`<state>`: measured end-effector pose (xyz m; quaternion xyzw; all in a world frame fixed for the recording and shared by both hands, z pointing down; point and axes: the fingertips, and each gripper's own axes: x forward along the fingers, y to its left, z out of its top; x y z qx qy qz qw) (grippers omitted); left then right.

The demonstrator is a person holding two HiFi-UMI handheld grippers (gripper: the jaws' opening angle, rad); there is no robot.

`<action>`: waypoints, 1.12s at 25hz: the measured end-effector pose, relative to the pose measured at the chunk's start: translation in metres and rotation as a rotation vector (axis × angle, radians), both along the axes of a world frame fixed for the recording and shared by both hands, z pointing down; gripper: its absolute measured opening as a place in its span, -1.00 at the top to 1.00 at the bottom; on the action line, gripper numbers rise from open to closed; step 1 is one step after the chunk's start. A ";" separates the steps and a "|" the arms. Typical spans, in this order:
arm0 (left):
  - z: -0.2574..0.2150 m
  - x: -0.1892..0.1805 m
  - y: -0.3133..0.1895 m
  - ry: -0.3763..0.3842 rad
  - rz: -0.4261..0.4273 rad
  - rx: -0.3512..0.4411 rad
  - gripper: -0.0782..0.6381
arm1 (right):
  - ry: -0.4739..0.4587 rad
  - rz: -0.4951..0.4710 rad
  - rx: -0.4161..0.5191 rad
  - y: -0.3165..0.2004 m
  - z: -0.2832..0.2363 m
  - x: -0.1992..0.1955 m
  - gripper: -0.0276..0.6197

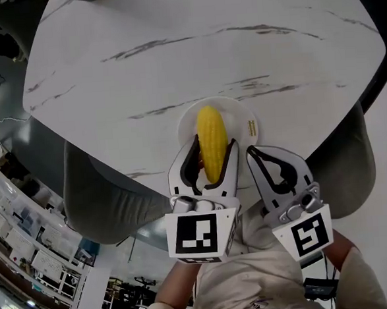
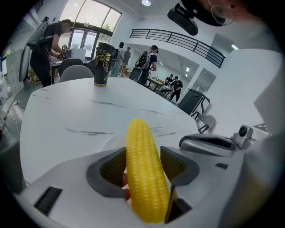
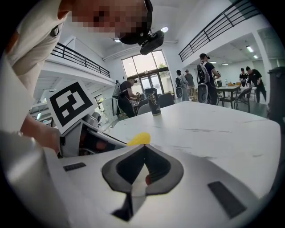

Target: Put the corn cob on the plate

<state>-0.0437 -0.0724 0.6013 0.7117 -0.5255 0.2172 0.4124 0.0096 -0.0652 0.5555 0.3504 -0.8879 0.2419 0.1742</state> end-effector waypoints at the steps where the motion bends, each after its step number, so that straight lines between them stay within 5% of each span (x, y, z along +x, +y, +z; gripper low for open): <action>1: 0.001 0.001 -0.002 -0.004 0.000 0.002 0.11 | -0.001 0.002 -0.002 0.000 0.001 0.000 0.90; 18: 0.010 -0.002 -0.012 -0.099 -0.022 -0.024 0.11 | -0.021 0.026 -0.022 0.002 0.003 0.007 0.90; 28: -0.004 -0.005 -0.002 -0.057 -0.049 -0.031 0.11 | -0.023 0.025 -0.012 0.005 -0.007 0.010 0.90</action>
